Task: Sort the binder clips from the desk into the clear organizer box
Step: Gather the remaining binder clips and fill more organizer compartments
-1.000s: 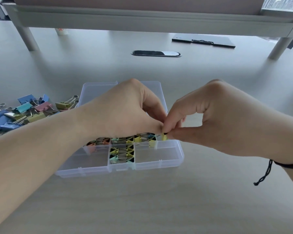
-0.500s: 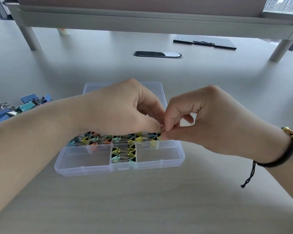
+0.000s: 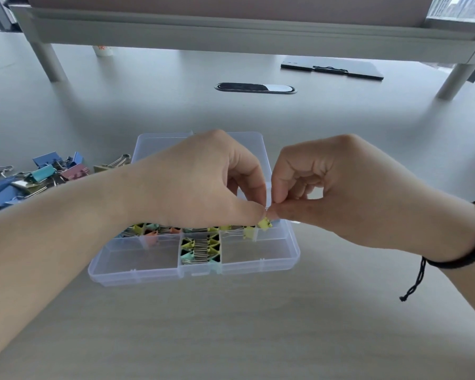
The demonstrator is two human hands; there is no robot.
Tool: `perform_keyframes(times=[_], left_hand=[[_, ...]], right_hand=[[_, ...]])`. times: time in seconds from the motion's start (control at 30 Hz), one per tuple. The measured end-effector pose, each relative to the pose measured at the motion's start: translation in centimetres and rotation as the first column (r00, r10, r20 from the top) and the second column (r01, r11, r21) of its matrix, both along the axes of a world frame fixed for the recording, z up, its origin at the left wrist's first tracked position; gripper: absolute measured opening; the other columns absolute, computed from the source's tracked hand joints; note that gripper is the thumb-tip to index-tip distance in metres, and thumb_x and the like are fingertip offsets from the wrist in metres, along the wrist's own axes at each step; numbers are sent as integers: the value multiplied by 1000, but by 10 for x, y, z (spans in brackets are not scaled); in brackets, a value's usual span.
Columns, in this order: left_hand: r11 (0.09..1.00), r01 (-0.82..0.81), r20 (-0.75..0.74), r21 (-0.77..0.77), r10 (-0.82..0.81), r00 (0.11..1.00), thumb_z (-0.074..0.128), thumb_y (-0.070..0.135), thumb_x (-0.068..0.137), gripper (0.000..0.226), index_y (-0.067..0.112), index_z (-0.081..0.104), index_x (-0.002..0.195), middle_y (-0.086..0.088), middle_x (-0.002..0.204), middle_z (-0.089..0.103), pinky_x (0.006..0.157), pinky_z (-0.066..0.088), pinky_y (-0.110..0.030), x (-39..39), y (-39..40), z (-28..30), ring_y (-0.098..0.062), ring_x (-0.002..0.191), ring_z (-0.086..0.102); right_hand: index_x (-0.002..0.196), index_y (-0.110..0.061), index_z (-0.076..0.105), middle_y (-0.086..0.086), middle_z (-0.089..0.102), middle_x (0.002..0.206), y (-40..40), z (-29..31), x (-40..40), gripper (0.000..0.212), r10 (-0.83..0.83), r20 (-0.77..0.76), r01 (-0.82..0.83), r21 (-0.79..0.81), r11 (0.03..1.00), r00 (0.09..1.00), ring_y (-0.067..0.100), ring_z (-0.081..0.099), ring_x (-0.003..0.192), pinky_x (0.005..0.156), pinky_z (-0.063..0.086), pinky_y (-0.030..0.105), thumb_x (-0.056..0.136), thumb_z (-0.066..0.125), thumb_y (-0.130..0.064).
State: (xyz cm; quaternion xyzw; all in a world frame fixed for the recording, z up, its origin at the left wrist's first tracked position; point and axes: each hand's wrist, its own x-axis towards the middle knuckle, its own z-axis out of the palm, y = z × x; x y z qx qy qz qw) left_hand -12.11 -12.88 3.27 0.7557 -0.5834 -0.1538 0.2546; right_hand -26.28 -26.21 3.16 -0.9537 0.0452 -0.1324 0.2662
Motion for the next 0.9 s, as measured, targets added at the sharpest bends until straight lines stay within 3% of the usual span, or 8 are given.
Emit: perform_keyframes(times=[0.3,0.7,0.9], left_hand=[[1000,-30,43,5,30,999,76,46,66,13,37,71,74,-3,68,66,43,36,-12,-1,0,-5,-7,43,43],[997,-45,84,-61,50,995,76,37,67,7,31,73,69,-2,66,68,48,40,-14,-10,0,-9,-12,48,53],[993,-78,102,-94,87,991,69,42,59,15,30,73,67,2,69,69,51,42,-17,-14,-1,-10,-7,48,49]], right_hand=[[73,-28,59,-13,70,66,-5,4,-2,26,-11,-36,11,-14,1000,999,5,69,64,64,53,25,78,80,-14],[76,-19,54,-2,72,73,-7,4,-2,26,-19,-51,23,71,997,999,9,70,62,68,59,42,79,78,-10],[79,-19,59,-8,73,74,-8,6,-3,22,14,-115,-3,96,995,993,8,70,65,69,58,37,79,79,-9]])
